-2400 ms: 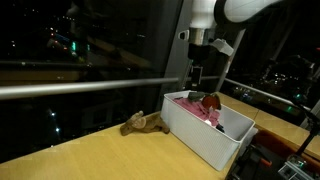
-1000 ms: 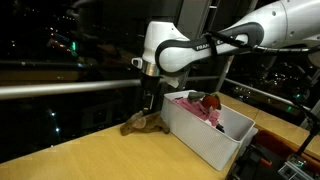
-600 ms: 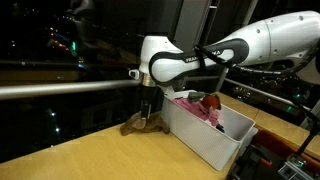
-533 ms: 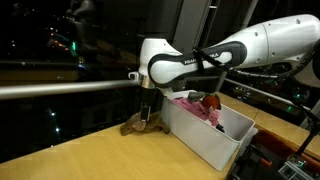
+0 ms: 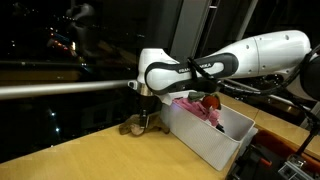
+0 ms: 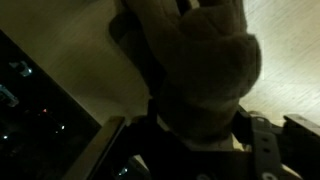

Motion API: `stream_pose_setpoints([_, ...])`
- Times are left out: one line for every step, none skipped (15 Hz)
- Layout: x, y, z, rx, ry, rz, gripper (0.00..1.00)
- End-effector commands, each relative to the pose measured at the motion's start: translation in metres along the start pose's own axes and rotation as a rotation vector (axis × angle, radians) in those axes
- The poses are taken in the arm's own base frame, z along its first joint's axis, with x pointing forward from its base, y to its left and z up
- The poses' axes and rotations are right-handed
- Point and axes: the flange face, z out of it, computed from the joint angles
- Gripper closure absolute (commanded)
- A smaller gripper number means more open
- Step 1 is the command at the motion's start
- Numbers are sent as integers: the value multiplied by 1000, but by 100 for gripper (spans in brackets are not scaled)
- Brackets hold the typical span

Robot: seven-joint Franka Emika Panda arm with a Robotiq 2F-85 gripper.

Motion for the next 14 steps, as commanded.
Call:
stream_pose_setpoints([5,1,-6,29,21,-9,62])
stream_pose_setpoints([5,1,-8,25,22,-7,69])
stream_pose_setpoints([5,1,-10,25,21,-5,77])
stream_pose_setpoints([5,1,-13,22,22,-3,83])
stream_pose_setpoints([6,1,-17,18,24,0,91])
stream_pose_setpoints([6,2,-26,7,25,6,97])
stream_pose_setpoints([6,2,-37,-5,28,15,100])
stream_pose_setpoints([6,3,-51,-19,35,24,96])
stream_pose_setpoints([6,3,-60,-28,42,32,98])
stream_pose_setpoints([4,4,-81,-47,57,50,97])
stream_pose_setpoints([3,6,-94,-59,68,63,96])
stream_pose_setpoints([2,5,-113,-80,79,86,96])
stream_pose_setpoints([-2,5,-130,-94,91,103,96])
stream_pose_setpoints([-7,5,-145,-111,104,129,96])
